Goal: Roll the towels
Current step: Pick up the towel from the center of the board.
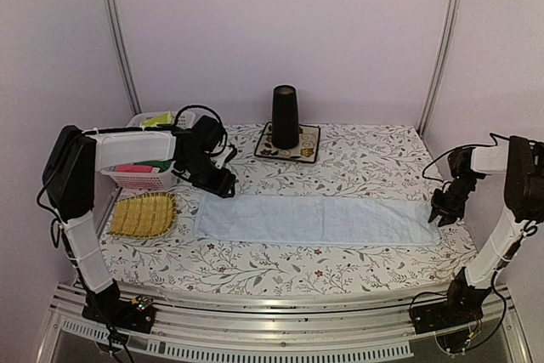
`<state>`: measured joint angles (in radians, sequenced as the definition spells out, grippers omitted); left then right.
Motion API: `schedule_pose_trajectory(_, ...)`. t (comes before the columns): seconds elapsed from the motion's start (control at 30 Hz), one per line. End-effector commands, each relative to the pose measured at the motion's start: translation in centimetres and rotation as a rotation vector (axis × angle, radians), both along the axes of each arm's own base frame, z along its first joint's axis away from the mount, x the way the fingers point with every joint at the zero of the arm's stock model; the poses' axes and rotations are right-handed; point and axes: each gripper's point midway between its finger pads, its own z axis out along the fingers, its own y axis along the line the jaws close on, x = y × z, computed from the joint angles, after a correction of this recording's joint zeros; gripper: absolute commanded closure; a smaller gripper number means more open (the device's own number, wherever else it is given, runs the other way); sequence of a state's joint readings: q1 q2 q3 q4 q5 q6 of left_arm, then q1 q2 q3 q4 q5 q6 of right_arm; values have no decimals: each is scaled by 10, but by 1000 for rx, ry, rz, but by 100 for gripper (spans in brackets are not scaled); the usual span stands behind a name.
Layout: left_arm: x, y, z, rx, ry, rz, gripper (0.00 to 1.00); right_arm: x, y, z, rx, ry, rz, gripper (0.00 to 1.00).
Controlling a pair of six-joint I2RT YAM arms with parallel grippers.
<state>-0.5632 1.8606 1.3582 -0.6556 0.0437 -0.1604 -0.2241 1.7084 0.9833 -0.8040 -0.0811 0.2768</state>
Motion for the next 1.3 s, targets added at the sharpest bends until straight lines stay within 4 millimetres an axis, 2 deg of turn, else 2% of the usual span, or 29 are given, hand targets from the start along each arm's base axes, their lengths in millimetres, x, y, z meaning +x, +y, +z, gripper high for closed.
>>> schedule_pose_trajectory(0.0,1,-3,-3,0,-4,6,33,-24,9,-22,90,79,-15,68)
schedule_pose_trajectory(0.17,0,-3,-1,1,-10,5,33,-41,18,-44,131,109,-31,79)
schedule_pose_trajectory(0.2,-1,-2,-1,4,-10,5,33,-41,18,-44,129,106,-33,85)
schedule_pose_trajectory(0.33,-4,0,-5,12,-2,4,33,-37,19,-41,137,88,-31,94)
schedule_pose_trajectory(0.53,-3,-2,-6,10,2,1,34,-29,21,-33,153,47,-14,98)
schedule_pose_trajectory(0.77,-1,-5,-3,8,-5,2,36,10,2,29,57,-115,9,98)
schedule_pose_trajectory(0.87,0,-5,-2,10,-10,2,37,15,-4,48,24,-138,15,98)
schedule_pose_trajectory(1.03,0,-6,0,10,-12,3,37,16,-3,74,22,-179,1,98)
schedule_pose_trajectory(1.13,0,-4,-2,19,-10,7,37,16,9,85,54,-213,13,98)
schedule_pose_trajectory(1.27,-3,0,-12,39,8,22,37,16,46,97,111,-244,89,98)
